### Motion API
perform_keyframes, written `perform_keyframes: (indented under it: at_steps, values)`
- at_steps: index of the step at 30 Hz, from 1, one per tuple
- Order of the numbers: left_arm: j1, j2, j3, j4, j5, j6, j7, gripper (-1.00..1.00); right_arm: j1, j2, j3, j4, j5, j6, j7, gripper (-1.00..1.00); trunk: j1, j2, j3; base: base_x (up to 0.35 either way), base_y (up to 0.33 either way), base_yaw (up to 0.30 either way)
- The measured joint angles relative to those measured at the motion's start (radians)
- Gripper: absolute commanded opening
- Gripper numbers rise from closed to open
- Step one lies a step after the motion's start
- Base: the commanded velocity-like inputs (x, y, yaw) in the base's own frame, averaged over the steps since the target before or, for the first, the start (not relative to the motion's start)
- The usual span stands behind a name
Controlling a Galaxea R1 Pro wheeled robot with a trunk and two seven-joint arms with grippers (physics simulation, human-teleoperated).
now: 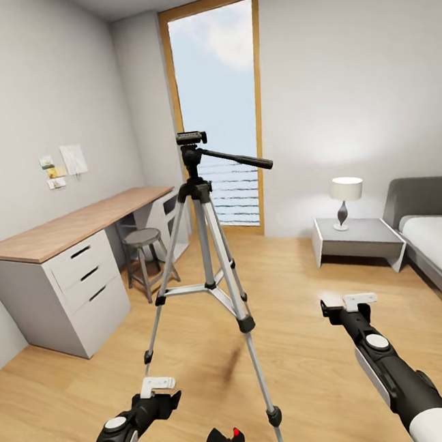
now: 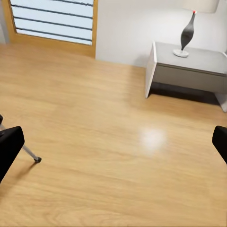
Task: Attach the digital camera to the camera tripod in the bedroom.
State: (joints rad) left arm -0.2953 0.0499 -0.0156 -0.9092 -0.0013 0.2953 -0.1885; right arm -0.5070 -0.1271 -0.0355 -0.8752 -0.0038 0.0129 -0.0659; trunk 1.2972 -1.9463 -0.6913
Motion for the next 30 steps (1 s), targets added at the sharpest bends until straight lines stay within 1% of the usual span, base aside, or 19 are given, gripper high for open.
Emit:
perform_keyframes:
  at_steps: [4, 7, 8, 9, 13, 17, 19, 20, 21, 24, 26, 28, 30]
  values:
    - [0.0, 0.004, -0.014, 0.009, -0.001, -0.004, -0.065, 1.0, -0.002, 0.0, 0.0, -0.001, -0.001, -0.021, 0.002, 1.0, 0.015, -0.028, -0.013, 0.0, 0.0, 0.0]
    - [0.0, 0.008, -0.018, 0.012, -0.001, -0.007, -0.092, 1.0, -0.002, 0.0, 0.0, -0.001, -0.001, -0.042, 0.008, 1.0, 0.027, -0.049, -0.022, 0.0, 0.0, 0.0]
    - [0.0, 0.009, -0.019, 0.013, -0.001, -0.007, -0.098, 1.0, -0.002, 0.0, 0.001, -0.001, -0.001, -0.049, 0.013, 1.0, 0.031, -0.056, -0.025, 0.0, 0.0, 0.0]
    - [0.0, 0.011, -0.022, 0.015, -0.001, -0.008, -0.11, 1.0, -0.002, 0.0, 0.003, -0.001, -0.002, -0.063, 0.036, 1.0, 0.035, -0.063, -0.028, 0.0, 0.0, 0.0]
    - [0.0, 0.011, -0.028, 0.016, -0.001, -0.009, -0.119, 1.0, -0.002, 0.001, 0.006, -0.001, -0.001, -0.073, 0.073, 1.0, 0.05, -0.091, -0.041, 0.0, 0.0, 0.0]
    - [0.0, 0.009, -0.045, 0.016, -0.001, -0.01, -0.123, 1.0, -0.002, 0.001, 0.006, -0.001, -0.001, -0.076, 0.09, 1.0, 0.065, -0.119, -0.053, 0.0, 0.0, 0.0]
    - [0.0, 0.009, -0.059, 0.016, -0.001, -0.01, -0.124, 1.0, -0.002, 0.001, 0.005, -0.001, -0.001, -0.078, 0.094, 1.0, 0.073, -0.133, -0.06, 0.0, 0.0, 0.0]
    - [0.0, 0.009, -0.096, 0.016, -0.001, -0.011, -0.125, 1.0, -0.002, 0.001, 0.004, -0.001, -0.001, -0.079, 0.099, 1.0, 0.077, -0.14, -0.063, 0.0, 0.0, 0.0]
    - [0.0, 0.01, -0.105, 0.016, -0.001, -0.011, -0.125, 1.0, -0.002, 0.001, 0.005, -0.001, -0.001, -0.079, 0.101, 1.0, 0.081, -0.147, -0.066, 0.0, 0.0, 0.0]
    - [0.0, 0.011, -0.126, 0.016, -0.001, -0.011, -0.125, 1.0, -0.002, 0.001, 0.005, -0.001, -0.002, -0.079, 0.103, 1.0, 0.092, -0.168, -0.075, 0.0, 0.0, 0.0]
    - [0.0, 0.011, -0.132, 0.016, -0.001, -0.011, -0.126, 1.0, -0.002, 0.001, 0.005, -0.001, -0.002, -0.079, 0.104, 1.0, 0.1, -0.182, -0.081, 0.0, 0.0, 0.0]
    - [0.0, 0.011, -0.148, 0.017, -0.002, -0.011, -0.126, 1.0, -0.002, 0.001, 0.004, -0.001, -0.002, -0.079, 0.105, 1.0, 0.107, -0.196, -0.088, 0.0, 0.0, 0.0]
    - [0.0, 0.011, -0.152, 0.018, -0.002, -0.011, -0.126, 1.0, -0.002, 0.001, 0.004, -0.001, -0.002, -0.08, 0.105, 1.0, 0.115, -0.21, -0.094, 0.0, 0.0, 0.0]
